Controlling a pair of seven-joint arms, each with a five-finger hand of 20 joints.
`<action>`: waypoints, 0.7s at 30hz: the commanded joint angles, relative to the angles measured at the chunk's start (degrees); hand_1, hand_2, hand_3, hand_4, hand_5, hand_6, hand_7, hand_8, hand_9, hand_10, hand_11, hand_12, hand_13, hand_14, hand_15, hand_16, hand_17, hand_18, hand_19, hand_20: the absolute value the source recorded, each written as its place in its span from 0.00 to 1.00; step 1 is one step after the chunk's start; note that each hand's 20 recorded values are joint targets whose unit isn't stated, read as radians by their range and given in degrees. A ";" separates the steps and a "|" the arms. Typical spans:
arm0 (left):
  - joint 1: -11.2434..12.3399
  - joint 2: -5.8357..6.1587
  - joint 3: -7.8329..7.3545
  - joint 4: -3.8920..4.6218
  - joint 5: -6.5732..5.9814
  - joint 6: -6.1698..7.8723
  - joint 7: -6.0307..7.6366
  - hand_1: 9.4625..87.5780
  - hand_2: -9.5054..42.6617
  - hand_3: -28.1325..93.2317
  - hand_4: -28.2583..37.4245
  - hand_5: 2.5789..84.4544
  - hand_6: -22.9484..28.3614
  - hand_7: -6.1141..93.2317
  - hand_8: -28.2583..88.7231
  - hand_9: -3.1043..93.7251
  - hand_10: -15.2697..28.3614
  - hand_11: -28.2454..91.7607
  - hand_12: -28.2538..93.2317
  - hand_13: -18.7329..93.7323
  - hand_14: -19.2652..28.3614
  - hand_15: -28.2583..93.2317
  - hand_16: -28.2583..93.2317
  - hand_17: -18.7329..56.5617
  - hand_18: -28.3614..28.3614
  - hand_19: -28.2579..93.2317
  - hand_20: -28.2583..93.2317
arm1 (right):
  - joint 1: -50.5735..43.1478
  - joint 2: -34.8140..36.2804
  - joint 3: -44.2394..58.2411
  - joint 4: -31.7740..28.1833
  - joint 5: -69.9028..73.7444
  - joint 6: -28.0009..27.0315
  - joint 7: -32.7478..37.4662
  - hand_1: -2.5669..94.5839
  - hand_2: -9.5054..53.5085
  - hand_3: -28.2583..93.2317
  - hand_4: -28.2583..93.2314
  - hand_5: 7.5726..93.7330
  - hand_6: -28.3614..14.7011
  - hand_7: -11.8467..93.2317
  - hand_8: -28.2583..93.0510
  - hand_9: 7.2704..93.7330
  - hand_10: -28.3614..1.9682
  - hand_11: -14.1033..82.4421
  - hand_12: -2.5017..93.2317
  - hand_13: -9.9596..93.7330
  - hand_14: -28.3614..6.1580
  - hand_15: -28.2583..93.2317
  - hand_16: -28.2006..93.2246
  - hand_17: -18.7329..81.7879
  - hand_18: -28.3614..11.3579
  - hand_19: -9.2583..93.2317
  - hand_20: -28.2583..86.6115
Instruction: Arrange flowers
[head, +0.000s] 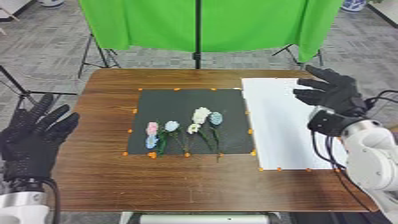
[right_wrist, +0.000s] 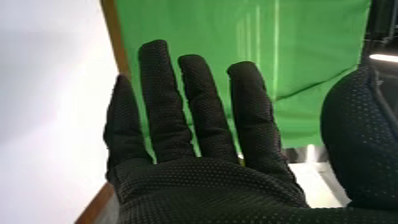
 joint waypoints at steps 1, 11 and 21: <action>1.89 0.94 0.19 0.83 -1.56 0.75 2.22 0.06 0.34 0.86 0.00 0.38 0.57 0.17 0.17 0.34 0.76 0.42 0.33 0.38 0.94 0.61 0.17 0.16 0.99 0.68 0.37 | -0.17 0.44 -1.54 0.89 2.53 -2.00 -1.42 0.18 0.25 0.93 0.01 0.43 0.65 0.26 0.13 0.47 0.40 0.29 0.17 0.47 0.27 0.56 0.34 0.21 0.11 0.59 0.43; 0.75 1.73 1.22 1.76 -2.28 0.96 2.62 0.07 0.34 0.86 0.00 0.38 0.57 0.17 0.17 0.35 0.76 0.42 0.33 0.38 0.95 0.62 0.17 0.16 0.98 0.69 0.34 | -0.89 0.83 -2.10 1.87 4.05 -3.60 -1.67 0.18 0.25 0.93 0.01 0.43 0.67 0.26 0.13 0.48 0.39 0.30 0.18 0.47 0.27 0.57 0.34 0.21 0.10 0.60 0.44; -0.58 1.85 1.93 1.85 -2.45 1.68 1.87 0.08 0.34 0.86 0.00 0.38 0.58 0.17 0.17 0.35 0.77 0.42 0.33 0.38 0.96 0.62 0.17 0.16 0.98 0.70 0.33 | -0.08 0.04 -2.54 1.93 4.41 -3.79 -1.18 0.18 0.26 0.93 0.01 0.43 0.67 0.26 0.13 0.49 0.39 0.30 0.17 0.48 0.28 0.57 0.34 0.21 0.10 0.60 0.44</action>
